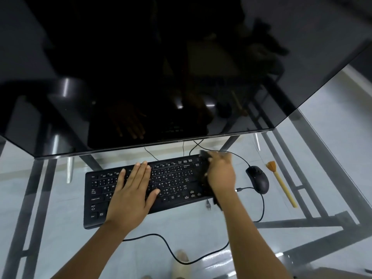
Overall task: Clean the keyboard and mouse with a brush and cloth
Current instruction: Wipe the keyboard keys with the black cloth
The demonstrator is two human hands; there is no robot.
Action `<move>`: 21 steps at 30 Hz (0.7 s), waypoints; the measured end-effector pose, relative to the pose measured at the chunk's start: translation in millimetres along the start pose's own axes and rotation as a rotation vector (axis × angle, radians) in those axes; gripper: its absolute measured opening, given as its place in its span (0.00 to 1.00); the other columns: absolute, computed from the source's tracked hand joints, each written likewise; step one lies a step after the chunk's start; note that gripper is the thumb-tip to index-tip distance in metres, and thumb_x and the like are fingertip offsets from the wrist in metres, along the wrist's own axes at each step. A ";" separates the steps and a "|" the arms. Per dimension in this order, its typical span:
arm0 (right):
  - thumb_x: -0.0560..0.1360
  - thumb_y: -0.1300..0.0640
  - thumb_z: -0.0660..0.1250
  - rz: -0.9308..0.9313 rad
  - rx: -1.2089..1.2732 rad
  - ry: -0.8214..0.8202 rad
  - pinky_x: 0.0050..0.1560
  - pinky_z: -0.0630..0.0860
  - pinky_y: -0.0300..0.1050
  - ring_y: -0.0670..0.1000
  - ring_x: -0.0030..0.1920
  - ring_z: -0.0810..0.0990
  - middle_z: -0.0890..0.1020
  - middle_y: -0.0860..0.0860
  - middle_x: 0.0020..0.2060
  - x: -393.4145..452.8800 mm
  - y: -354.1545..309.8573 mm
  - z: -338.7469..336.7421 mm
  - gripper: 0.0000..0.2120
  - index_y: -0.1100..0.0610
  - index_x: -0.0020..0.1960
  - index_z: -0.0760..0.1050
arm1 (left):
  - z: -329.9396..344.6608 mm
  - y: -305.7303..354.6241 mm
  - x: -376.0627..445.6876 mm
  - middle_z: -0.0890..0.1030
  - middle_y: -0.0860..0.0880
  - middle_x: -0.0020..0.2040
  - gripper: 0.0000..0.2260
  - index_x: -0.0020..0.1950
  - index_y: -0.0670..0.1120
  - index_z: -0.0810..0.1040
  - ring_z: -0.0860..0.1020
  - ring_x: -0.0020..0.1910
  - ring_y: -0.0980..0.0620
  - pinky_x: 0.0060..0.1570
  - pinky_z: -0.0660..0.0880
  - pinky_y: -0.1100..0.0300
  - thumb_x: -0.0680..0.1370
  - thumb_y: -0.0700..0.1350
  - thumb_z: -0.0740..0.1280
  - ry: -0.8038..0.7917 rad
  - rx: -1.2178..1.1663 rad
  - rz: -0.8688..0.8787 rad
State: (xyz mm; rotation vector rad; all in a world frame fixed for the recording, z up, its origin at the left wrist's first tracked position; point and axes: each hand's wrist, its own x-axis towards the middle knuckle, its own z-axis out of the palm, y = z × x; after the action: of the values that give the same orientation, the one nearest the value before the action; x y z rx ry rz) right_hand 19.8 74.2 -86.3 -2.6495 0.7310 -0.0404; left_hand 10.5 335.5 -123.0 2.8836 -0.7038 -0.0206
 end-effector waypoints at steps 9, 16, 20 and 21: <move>0.80 0.59 0.58 -0.277 0.048 -0.067 0.45 0.71 0.41 0.54 0.49 0.75 0.69 0.52 0.56 -40.3 -50.1 30.5 0.17 0.50 0.68 0.71 | 0.2 -1.1 -1.8 0.56 0.47 0.78 0.31 0.77 0.43 0.55 0.50 0.78 0.51 0.74 0.48 0.44 0.81 0.62 0.45 0.007 -0.005 0.000; 0.79 0.63 0.60 0.040 0.026 0.037 0.54 0.77 0.49 0.59 0.47 0.80 0.70 0.56 0.60 4.8 -7.9 4.2 0.19 0.50 0.67 0.74 | 1.0 -2.1 -0.9 0.56 0.47 0.78 0.31 0.78 0.43 0.55 0.50 0.78 0.51 0.74 0.49 0.44 0.81 0.62 0.45 -0.003 0.009 0.004; 0.80 0.57 0.57 -0.203 0.066 -0.062 0.52 0.75 0.47 0.55 0.51 0.77 0.72 0.51 0.58 -36.4 -54.1 24.7 0.14 0.49 0.63 0.73 | 0.4 -2.6 -2.2 0.57 0.47 0.78 0.31 0.77 0.42 0.56 0.51 0.78 0.51 0.74 0.50 0.43 0.81 0.62 0.45 0.002 0.023 -0.002; 0.80 0.56 0.58 -0.278 0.085 -0.103 0.51 0.75 0.48 0.55 0.51 0.77 0.73 0.51 0.58 -46.9 -60.2 30.0 0.14 0.50 0.64 0.72 | -0.1 -2.0 -1.6 0.57 0.47 0.78 0.31 0.77 0.42 0.56 0.51 0.78 0.51 0.74 0.50 0.43 0.81 0.62 0.45 -0.001 0.023 -0.001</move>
State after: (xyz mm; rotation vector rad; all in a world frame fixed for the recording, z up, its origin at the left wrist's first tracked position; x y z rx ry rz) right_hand 12.5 155.8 -87.8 -2.6293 0.3175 -0.0103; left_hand 9.9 337.9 -123.3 2.9059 -0.7073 -0.0138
